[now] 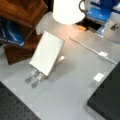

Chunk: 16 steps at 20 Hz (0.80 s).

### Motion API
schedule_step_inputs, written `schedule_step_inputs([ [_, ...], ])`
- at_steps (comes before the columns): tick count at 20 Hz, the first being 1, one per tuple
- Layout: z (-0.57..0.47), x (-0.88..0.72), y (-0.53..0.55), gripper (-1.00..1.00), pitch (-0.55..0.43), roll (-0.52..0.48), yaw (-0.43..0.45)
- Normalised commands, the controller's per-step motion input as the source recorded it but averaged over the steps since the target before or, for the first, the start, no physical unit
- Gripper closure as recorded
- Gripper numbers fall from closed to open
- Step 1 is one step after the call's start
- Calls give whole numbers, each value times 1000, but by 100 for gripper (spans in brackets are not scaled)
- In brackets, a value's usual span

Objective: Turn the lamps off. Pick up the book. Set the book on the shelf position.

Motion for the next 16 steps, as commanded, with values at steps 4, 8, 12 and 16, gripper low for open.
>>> schedule_step_inputs([
  [4,-139,-245,113,-100,-135,62,-36],
  [8,-92,-283,129,-100,-133,46,-3],
  [12,-174,-326,143,-100,-140,46,13],
  [16,-215,-323,165,-100,-151,56,4],
])
